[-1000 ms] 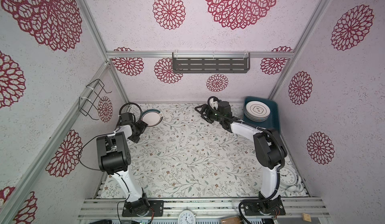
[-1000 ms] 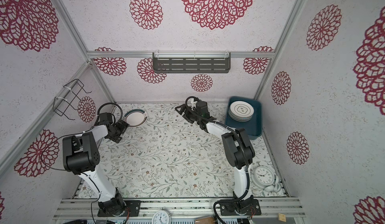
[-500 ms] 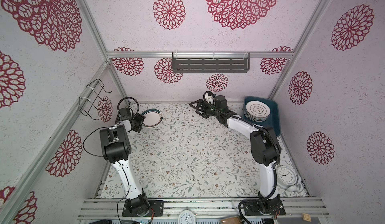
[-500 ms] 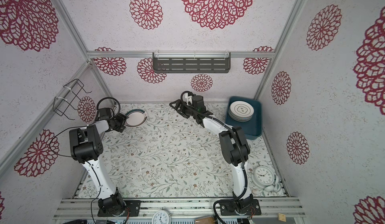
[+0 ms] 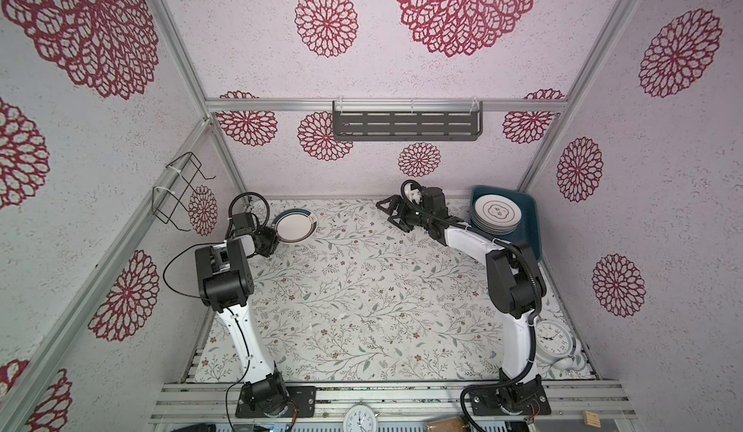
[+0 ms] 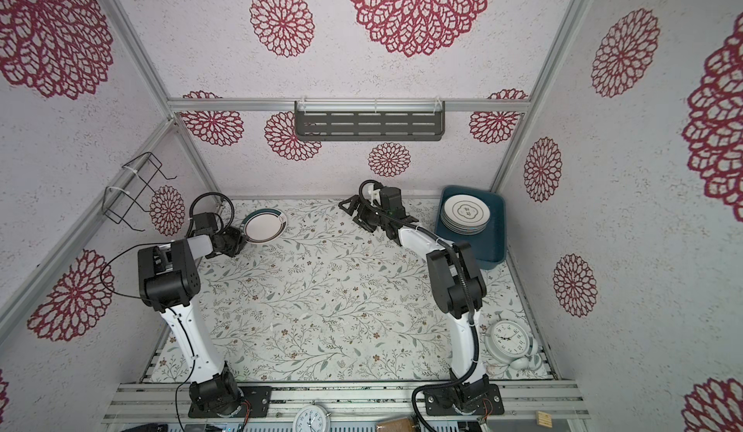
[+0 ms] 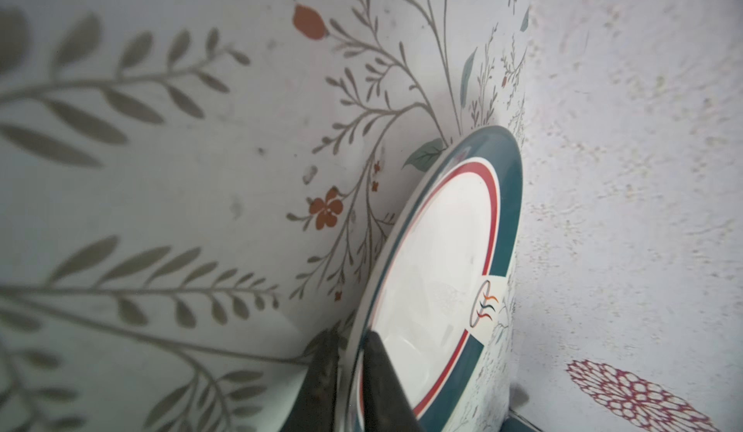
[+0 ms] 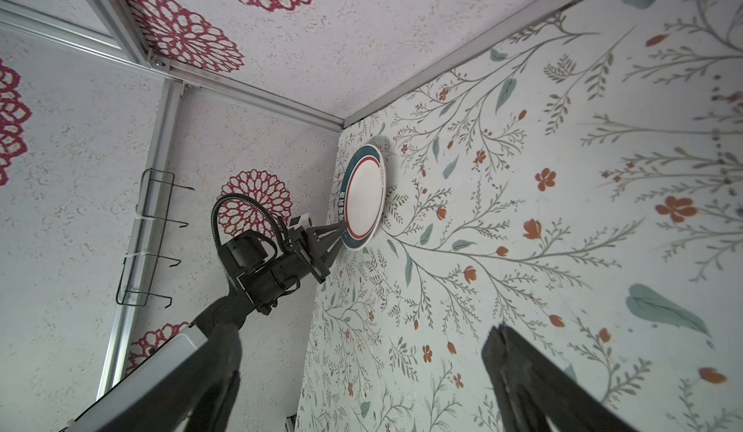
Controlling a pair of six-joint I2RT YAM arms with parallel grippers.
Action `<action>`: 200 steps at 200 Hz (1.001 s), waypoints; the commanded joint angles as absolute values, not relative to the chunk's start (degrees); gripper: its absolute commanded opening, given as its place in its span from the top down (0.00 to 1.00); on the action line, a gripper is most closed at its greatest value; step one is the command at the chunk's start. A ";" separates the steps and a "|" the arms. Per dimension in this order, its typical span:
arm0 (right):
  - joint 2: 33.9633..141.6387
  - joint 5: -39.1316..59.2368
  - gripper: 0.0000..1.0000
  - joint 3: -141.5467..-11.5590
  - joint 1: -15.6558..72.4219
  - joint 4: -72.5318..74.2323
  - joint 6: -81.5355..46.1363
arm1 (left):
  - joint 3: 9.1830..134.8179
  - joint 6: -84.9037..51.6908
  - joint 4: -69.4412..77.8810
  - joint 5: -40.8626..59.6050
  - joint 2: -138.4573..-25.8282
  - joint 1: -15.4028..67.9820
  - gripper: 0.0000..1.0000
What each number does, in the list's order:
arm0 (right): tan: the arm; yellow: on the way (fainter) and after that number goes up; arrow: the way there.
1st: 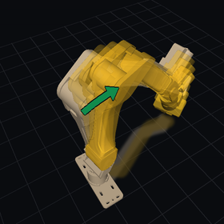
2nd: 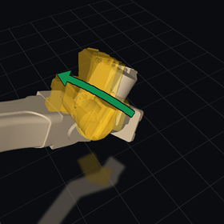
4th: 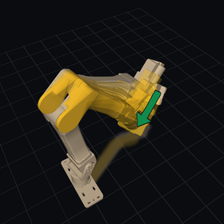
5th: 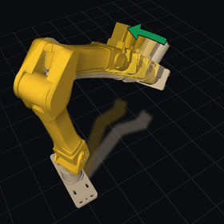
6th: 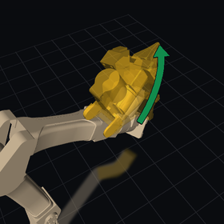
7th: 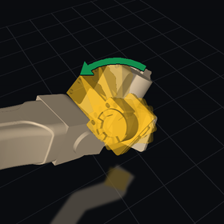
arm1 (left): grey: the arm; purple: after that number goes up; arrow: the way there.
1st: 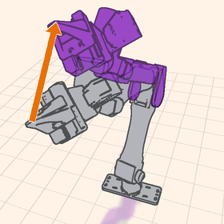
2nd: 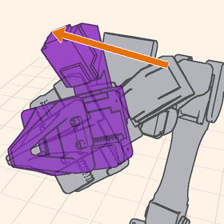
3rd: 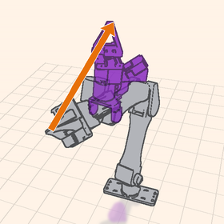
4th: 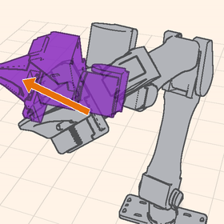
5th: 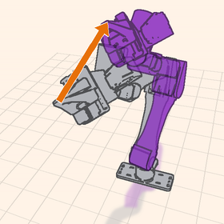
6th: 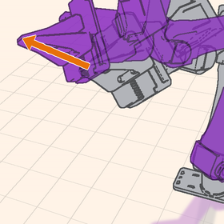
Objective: Place the plates into the plastic bin on the countertop
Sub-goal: 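Grasp the green-and-red-rimmed plate with the left gripper while the right approaches, then lift the rimmed plate toward the right gripper, which grasps it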
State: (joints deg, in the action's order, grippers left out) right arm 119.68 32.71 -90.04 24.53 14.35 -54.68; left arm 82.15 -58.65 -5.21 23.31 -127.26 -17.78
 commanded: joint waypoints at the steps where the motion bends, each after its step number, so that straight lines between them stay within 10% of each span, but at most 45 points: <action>1: 115.82 32.10 0.01 -89.26 24.27 17.48 -55.16 | 79.92 -59.30 -8.10 21.92 -129.21 -17.66 0.94; 200: 93.08 19.88 0.01 -61.09 16.71 20.58 -55.14 | 81.05 -53.84 -12.16 30.99 -109.35 -0.18 1.00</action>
State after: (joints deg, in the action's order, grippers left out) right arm 97.45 20.93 -62.08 17.41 20.86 -57.76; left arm 77.23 -57.12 -9.74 27.88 -111.98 -3.73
